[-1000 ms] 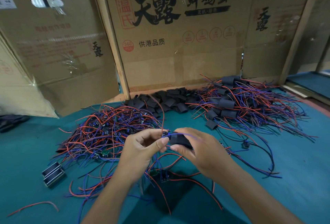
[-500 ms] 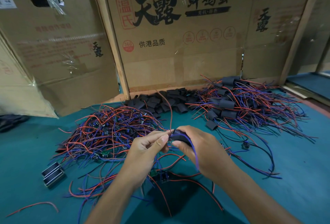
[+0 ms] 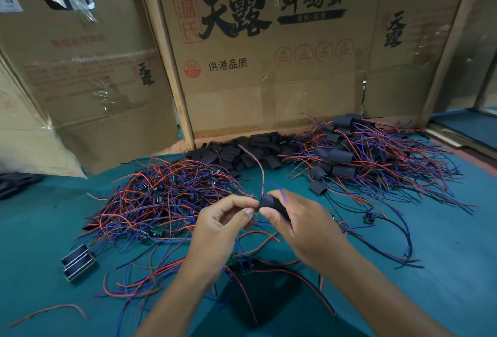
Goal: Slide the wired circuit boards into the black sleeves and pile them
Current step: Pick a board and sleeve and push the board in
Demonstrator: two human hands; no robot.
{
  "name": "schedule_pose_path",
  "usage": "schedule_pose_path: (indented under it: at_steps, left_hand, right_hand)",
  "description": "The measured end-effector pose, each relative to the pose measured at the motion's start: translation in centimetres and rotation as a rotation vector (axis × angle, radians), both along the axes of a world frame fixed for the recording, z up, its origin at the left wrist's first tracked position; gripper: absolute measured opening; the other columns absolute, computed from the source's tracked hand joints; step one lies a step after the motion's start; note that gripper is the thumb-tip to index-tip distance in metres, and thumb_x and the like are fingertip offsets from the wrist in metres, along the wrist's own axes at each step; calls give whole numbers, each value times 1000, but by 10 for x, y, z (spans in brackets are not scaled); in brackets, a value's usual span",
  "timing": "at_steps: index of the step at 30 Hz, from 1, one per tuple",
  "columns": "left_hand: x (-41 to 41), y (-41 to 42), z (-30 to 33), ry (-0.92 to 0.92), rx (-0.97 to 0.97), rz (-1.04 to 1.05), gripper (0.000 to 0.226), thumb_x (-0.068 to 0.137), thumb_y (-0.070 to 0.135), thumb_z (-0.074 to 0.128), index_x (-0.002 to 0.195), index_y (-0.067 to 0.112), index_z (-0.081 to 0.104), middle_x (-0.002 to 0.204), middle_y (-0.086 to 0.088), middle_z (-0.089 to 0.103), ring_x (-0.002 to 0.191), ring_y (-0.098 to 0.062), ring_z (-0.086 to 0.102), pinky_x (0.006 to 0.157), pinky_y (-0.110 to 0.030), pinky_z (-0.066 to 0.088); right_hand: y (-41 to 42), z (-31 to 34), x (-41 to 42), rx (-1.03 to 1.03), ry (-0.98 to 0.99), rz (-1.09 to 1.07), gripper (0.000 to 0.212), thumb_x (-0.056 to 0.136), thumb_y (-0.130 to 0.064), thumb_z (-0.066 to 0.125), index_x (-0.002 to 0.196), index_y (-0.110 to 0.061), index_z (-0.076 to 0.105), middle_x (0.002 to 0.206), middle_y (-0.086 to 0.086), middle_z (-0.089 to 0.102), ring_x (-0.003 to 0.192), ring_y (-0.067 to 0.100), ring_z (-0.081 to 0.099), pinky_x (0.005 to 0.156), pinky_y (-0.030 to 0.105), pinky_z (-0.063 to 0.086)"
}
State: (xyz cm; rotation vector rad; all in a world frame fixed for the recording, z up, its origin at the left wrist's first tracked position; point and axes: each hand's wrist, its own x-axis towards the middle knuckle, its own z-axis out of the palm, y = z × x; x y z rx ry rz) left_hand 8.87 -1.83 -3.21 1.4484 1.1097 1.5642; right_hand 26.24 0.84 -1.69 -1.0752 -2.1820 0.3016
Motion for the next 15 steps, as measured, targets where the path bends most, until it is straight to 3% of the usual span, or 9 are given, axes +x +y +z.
schedule_pose_path:
  at_steps: [5,10,13,15]
  left_hand:
    - [1,-1,1,31,6,-1,13,84,13,63,84,19,75,71,8,66,67,-5,57,67,-15,46]
    - [1,-2,1,83,23,-2,20,85,4,64,80,21,73,76,7,67,71,-5,57,69,-14,46]
    - [1,-2,-1,90,15,5,28,88,-9,62,80,15,72,78,5,68,71,-4,59,69,-14,46]
    - [1,-2,0,95,14,-2,19,87,-4,63,81,12,72,79,3,69,73,-5,60,71,-14,47]
  right_hand:
    - [-1,-1,0,41,-71,-6,61,89,-62,21,121,-23,54,104,-5,64,93,21,56,69,32,32]
    - [-1,-2,0,110,-133,-7,64,87,-64,12,106,-19,53,91,-1,63,85,27,57,63,36,27]
    - [-1,-2,0,101,-163,3,57,91,-65,18,103,-19,50,91,-1,62,85,28,57,61,37,26]
    - [-1,-2,1,93,-194,10,47,96,-62,28,108,-21,49,97,-1,63,88,28,58,65,39,34]
